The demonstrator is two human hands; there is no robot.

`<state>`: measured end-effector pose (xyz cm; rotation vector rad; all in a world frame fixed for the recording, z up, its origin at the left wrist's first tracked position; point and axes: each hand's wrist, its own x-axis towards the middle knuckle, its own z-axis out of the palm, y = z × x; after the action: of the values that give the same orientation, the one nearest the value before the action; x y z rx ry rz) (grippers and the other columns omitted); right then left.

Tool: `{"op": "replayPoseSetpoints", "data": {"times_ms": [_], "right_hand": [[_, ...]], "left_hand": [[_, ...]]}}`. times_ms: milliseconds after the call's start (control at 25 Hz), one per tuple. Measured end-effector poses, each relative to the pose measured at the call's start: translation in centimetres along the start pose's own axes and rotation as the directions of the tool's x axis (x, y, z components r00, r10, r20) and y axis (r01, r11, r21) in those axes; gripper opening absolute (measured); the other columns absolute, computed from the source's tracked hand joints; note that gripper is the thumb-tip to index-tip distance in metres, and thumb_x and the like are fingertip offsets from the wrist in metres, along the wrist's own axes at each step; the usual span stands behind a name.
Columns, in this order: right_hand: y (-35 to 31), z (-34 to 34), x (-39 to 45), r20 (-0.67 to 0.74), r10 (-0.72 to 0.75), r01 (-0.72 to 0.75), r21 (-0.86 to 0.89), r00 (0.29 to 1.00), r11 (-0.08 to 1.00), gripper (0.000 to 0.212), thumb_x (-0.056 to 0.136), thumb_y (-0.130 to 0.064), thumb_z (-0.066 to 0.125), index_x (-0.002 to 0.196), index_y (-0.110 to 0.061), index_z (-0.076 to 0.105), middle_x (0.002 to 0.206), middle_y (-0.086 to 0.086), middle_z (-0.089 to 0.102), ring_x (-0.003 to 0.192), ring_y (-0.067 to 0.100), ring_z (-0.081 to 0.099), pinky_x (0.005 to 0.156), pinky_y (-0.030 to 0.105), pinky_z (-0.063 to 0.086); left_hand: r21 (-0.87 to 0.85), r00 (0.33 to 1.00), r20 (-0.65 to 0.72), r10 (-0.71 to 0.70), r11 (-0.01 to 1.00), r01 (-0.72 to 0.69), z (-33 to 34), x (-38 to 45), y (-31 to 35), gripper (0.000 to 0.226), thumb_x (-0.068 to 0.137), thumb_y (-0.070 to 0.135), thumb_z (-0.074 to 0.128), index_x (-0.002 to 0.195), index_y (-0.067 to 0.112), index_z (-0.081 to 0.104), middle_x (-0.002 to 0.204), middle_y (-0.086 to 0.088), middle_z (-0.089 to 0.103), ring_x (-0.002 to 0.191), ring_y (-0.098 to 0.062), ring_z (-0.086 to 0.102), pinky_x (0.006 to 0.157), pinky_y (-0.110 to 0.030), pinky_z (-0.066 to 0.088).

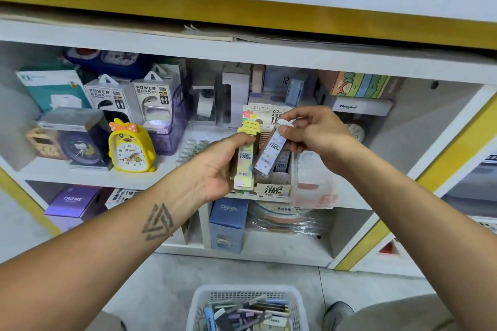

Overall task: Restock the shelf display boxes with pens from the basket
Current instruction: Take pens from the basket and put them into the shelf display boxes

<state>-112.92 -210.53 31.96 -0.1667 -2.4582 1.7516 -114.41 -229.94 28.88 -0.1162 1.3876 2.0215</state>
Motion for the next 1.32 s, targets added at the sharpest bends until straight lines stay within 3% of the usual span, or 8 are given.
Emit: {"op": "replayPoseSetpoints", "data": {"times_ms": [120,240,480,600,720,920,1160,1320], "right_hand": [[0.4,-1.2,0.3,-0.094,-0.110,0.085,-0.241,0.989,0.967,0.011,0.089,-0.011,0.073,0.089,-0.020,0.067,0.068,0.002,0.072,0.053,0.013,0.062,0.050,0.028,0.051],[1.2,-1.5,0.3,-0.048,-0.255,0.175,-0.605,0.966,0.776,0.014,0.088,-0.021,0.073,0.094,-0.030,0.064,0.080,-0.002,0.068,0.070,0.017,0.067,0.067,0.034,0.057],[1.8,-0.7,0.1,0.096,-0.257,0.229,-0.799,0.962,0.556,0.015,0.092,-0.026,0.068,0.106,-0.027,0.065,0.100,0.000,0.069,0.094,0.025,0.063,0.082,0.039,0.054],[1.1,0.1,0.2,0.017,-0.281,0.209,-0.710,0.960,0.672,0.018,0.093,-0.029,0.067,0.110,-0.024,0.069,0.094,-0.005,0.070,0.084,0.017,0.062,0.074,0.030,0.052],[0.0,2.3,0.0,0.050,-0.084,0.094,-0.257,0.995,0.962,0.017,0.091,-0.031,0.072,0.103,-0.018,0.070,0.080,0.006,0.074,0.056,0.011,0.061,0.051,0.023,0.046],[-0.9,4.4,0.4,0.153,-0.023,0.018,0.038,0.988,0.999,0.012,0.089,-0.004,0.073,0.099,0.000,0.068,0.070,0.013,0.070,0.051,0.016,0.061,0.050,0.025,0.050],[-0.9,3.2,2.1,-0.109,-0.186,0.171,-0.135,0.976,0.976,0.007,0.089,-0.003,0.071,0.093,-0.009,0.068,0.074,0.013,0.070,0.055,0.018,0.063,0.059,0.037,0.056],[0.1,4.3,2.1,0.015,-0.400,0.346,-0.531,0.917,0.774,0.010,0.091,-0.015,0.071,0.099,-0.019,0.067,0.083,0.000,0.068,0.074,0.022,0.067,0.072,0.043,0.059]], "left_hand": [[0.026,0.996,-0.087,0.011,1.000,-0.009,-0.5,0.1,0.2,0.013,0.091,0.016,0.065,0.102,0.008,0.066,0.076,-0.009,0.070,0.059,-0.020,0.064,0.053,-0.031,0.057],[0.036,0.992,-0.122,0.037,0.999,-0.033,-0.8,0.2,0.2,0.014,0.086,0.012,0.070,0.098,0.007,0.066,0.068,-0.008,0.070,0.051,-0.019,0.065,0.046,-0.028,0.053],[0.067,0.992,-0.106,0.061,0.996,-0.054,-0.8,0.3,0.1,0.016,0.077,0.010,0.078,0.091,0.008,0.071,0.072,-0.009,0.074,0.058,-0.021,0.071,0.048,-0.031,0.055],[0.076,0.991,-0.110,0.075,0.995,-0.067,-1.0,0.2,0.2,0.018,0.076,0.008,0.079,0.092,0.008,0.071,0.071,-0.008,0.074,0.058,-0.020,0.071,0.047,-0.031,0.054],[0.079,0.992,-0.098,0.077,0.994,-0.070,-1.0,-0.2,0.2,0.021,0.075,0.007,0.080,0.094,0.008,0.072,0.070,-0.009,0.073,0.057,-0.020,0.069,0.049,-0.029,0.055],[0.053,0.996,-0.048,0.076,0.996,-0.073,-1.3,-1.1,0.9,0.020,0.080,0.015,0.076,0.099,0.009,0.071,0.083,-0.010,0.073,0.066,-0.021,0.069,0.055,-0.031,0.057],[-0.005,0.959,-0.266,0.097,0.995,-0.102,-4.2,-1.0,3.3,0.015,0.099,0.011,0.049,0.112,0.006,0.055,0.082,-0.013,0.062,0.065,-0.022,0.058,0.060,-0.033,0.051],[0.031,0.948,-0.300,0.103,0.995,-0.098,-5.5,-1.2,3.4,0.016,0.099,0.008,0.050,0.115,0.005,0.055,0.086,-0.014,0.063,0.066,-0.023,0.060,0.054,-0.032,0.051]]}}
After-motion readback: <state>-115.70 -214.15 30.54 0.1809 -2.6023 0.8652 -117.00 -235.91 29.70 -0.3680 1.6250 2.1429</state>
